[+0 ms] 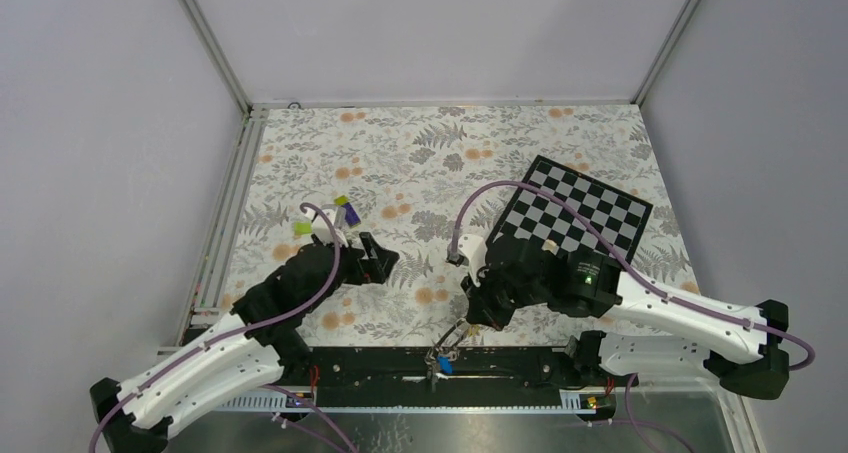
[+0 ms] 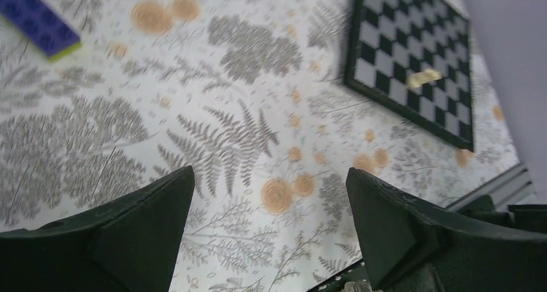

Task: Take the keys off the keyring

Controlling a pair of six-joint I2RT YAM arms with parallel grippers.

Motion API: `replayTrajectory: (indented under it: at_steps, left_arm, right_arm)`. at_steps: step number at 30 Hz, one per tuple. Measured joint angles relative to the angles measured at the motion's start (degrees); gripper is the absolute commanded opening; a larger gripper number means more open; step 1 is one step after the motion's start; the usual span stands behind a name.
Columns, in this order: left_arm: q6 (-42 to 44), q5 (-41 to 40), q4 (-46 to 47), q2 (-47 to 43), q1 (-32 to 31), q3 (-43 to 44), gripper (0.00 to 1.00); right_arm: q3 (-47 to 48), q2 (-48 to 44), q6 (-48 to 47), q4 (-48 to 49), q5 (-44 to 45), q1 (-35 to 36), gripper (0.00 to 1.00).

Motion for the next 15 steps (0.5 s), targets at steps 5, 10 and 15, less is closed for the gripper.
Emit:
replayTrajectory:
  at_steps: [5, 10, 15]
  left_arm:
    - [5.95, 5.49, 4.2, -4.02, 0.0, 1.75, 0.92]
    - [11.32, 19.21, 12.96, -6.38, 0.02, 1.79, 0.87]
    - [13.33, 30.71, 21.88, -5.62, 0.04, 1.81, 0.72]
  right_arm:
    - [4.55, -0.04, -5.09, -4.61, -3.21, 0.02, 0.0]
    - [9.86, 0.5, -7.56, -7.54, -2.69, 0.02, 0.0]
    - [15.26, 2.43, -8.74, -7.78, -2.51, 0.02, 0.0]
